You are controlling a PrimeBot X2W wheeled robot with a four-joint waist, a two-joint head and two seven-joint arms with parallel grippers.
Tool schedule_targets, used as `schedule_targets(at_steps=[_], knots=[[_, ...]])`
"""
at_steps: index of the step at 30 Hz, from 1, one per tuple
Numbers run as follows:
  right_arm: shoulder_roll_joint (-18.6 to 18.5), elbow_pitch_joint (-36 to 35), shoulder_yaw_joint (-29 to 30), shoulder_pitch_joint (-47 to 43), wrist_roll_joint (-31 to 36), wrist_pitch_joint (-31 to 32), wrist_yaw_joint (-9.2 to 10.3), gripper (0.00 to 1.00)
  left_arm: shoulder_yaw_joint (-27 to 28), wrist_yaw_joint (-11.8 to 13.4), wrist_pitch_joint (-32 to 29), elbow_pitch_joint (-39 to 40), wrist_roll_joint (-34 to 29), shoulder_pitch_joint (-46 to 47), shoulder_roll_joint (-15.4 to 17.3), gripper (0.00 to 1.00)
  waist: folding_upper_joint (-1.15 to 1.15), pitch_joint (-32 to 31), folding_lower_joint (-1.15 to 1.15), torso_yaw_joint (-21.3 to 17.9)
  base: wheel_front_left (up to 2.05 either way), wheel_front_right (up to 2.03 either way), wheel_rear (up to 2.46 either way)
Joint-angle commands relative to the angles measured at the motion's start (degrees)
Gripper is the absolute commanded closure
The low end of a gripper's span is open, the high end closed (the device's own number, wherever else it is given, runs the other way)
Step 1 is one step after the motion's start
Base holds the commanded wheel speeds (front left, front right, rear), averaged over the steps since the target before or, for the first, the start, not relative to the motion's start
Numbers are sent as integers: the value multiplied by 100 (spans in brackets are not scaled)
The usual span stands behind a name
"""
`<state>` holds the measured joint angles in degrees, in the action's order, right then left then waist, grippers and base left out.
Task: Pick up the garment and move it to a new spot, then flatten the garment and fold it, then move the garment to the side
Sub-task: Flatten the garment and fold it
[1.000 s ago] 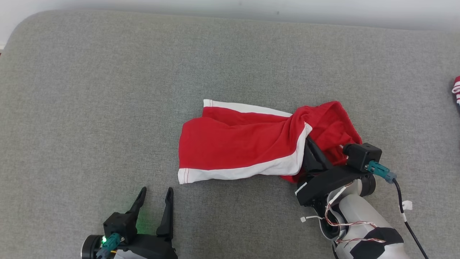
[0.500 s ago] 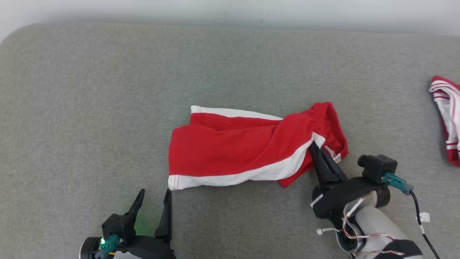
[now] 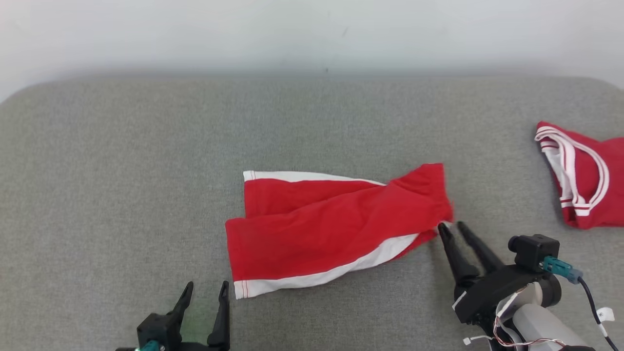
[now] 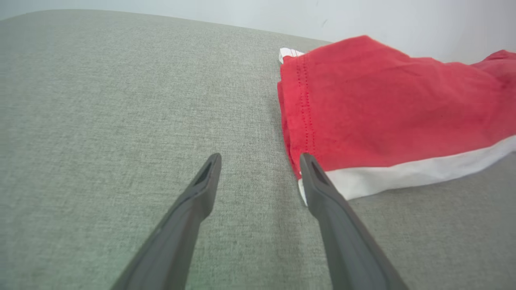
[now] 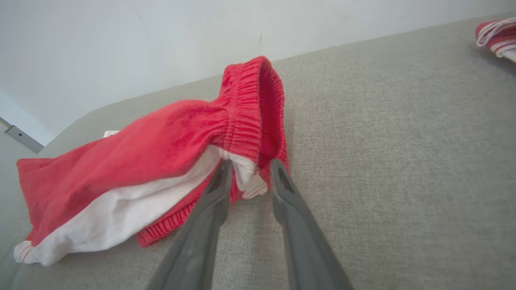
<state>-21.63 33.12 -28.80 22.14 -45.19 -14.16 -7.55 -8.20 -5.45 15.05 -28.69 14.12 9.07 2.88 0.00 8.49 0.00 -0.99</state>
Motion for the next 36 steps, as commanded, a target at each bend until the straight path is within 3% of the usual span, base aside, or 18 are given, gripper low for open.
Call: schedule_targets(at_steps=[1,5,11,16,20,36], knots=[[99,81,90,-79,150,-62,16,0,53,35,15,19,-21,-135,3,0,0,-178,0,-51,0,0,0],[303,101,862,-146,1005,-102,16,0,157,46,15,95,-92,-299,2,0,0,-339,0,-66,0,0,0],[995,-525,2319,-795,2884,-102,16,0,299,88,15,256,-192,-539,2,0,0,-510,0,-84,0,0,0],[1470,-942,2892,-1258,3846,-102,16,0,352,89,15,359,-214,-672,2,0,0,-561,0,-112,0,0,0],[1685,-1063,3037,-1417,4111,-103,16,0,310,90,15,432,-159,-655,2,0,0,-494,0,-148,0,0,0],[1812,-1036,2942,-1079,4231,-104,16,0,-346,-149,15,86,359,-199,3,0,0,-9,0,-217,0,0,0]])
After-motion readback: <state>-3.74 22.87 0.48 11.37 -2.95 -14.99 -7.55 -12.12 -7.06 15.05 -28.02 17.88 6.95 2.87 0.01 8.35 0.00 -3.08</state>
